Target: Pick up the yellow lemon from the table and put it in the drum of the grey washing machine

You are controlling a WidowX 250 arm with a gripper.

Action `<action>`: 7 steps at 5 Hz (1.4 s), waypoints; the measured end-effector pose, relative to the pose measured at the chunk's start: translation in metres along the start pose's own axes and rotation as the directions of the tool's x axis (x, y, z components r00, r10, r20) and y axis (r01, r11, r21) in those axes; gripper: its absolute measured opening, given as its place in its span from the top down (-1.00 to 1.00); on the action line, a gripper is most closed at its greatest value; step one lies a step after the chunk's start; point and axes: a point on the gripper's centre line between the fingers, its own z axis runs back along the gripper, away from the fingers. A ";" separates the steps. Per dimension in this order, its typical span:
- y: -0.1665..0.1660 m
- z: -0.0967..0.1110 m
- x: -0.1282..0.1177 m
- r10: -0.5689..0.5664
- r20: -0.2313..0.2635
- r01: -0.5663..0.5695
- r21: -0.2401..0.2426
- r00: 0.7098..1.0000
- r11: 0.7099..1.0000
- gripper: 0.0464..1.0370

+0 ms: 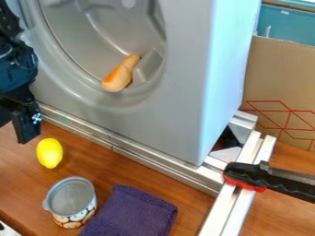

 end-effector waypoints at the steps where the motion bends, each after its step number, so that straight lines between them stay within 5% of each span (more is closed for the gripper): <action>1: -0.001 -0.004 0.002 0.008 -0.001 -0.008 -0.011 1.000 1.000 -0.93; 2: -0.004 -0.028 0.033 0.203 0.106 -0.194 -0.091 0.973 0.977 -0.93; 3: 0.002 -0.048 0.048 0.340 0.124 -0.335 -0.060 0.932 0.940 -0.93; 4: 0.000 -0.057 0.057 0.406 0.133 -0.410 0.000 0.904 0.912 -0.93; 6: 0.003 -0.074 0.054 0.473 0.076 -0.479 0.173 0.878 0.861 -0.93; 7: 0.008 -0.074 0.057 0.497 0.072 -0.502 0.180 0.865 0.846 -0.93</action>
